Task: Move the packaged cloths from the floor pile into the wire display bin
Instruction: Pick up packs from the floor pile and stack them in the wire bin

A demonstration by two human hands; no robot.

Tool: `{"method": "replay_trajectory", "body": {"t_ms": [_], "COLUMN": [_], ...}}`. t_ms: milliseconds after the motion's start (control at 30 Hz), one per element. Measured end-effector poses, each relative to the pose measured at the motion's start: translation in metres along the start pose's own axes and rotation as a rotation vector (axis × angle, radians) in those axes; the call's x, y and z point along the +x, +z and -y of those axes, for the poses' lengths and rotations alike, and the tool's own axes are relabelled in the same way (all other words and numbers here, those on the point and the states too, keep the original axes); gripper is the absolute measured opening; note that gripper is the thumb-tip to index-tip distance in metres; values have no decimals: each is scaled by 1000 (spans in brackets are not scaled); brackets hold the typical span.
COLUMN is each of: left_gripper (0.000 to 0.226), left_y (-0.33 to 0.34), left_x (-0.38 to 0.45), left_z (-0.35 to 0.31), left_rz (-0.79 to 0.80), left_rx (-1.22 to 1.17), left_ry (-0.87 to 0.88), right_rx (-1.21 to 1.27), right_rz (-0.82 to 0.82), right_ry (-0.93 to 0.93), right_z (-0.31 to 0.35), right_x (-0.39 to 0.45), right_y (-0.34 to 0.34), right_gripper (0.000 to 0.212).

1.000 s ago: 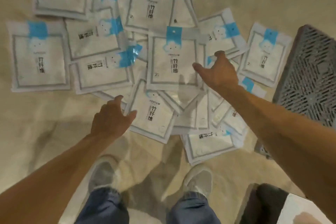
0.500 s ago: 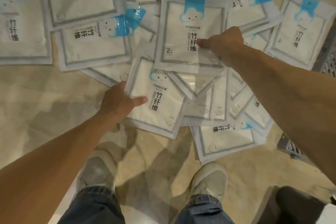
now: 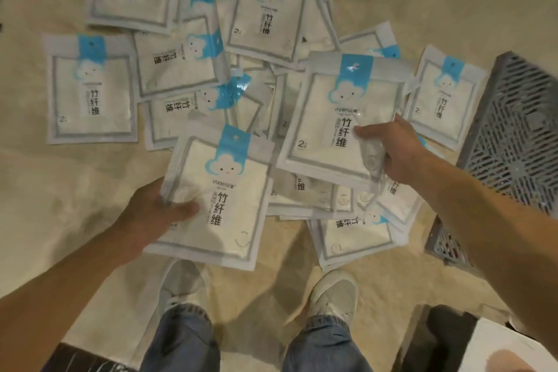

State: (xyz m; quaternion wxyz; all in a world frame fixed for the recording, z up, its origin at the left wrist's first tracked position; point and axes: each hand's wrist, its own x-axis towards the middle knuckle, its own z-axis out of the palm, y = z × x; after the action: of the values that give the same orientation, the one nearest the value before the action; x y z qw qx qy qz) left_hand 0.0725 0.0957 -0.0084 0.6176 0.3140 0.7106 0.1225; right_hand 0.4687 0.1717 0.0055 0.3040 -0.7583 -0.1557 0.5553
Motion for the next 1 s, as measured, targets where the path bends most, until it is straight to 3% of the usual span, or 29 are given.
{"method": "replay_trajectory", "body": {"t_ms": [100, 200, 300, 367, 500, 600, 733, 900, 1000], "left_gripper": [29, 35, 37, 32, 51, 42, 34, 36, 34], "left_y": [-33, -66, -104, -133, -189, -227, -274, -322, -345], "left_x": [-31, -67, -105, -137, -225, -300, -406, -523, -582], "left_z": [-37, -87, -144, -186, -264, -310, -353, -383, -393], "left_rz": [-34, -71, -130, -124, -137, -166, -215, -295, -340], "left_rx": [-59, -115, -166, -195, -237, -287, -329, -373, -455], "left_ry": [35, 107, 150, 183, 246, 273, 333, 402, 436], "right_rx": [21, 71, 72, 83, 114, 126, 106, 78, 35], "right_rz": [37, 46, 100, 138, 189, 223, 296, 395, 432], "right_ry": [-2, -1, -20, -43, -95, -117, -162, -258, -295], "right_z": [31, 72, 125, 166, 251, 313, 387, 464, 495], "right_x": [-41, -90, -148, -191, -289, -368, -472, -588, -643], "right_y": [-9, -11, -9, -6, 3, 9, 15, 22, 24], "right_gripper": [18, 25, 14, 18, 33, 29, 31, 9, 23]}}
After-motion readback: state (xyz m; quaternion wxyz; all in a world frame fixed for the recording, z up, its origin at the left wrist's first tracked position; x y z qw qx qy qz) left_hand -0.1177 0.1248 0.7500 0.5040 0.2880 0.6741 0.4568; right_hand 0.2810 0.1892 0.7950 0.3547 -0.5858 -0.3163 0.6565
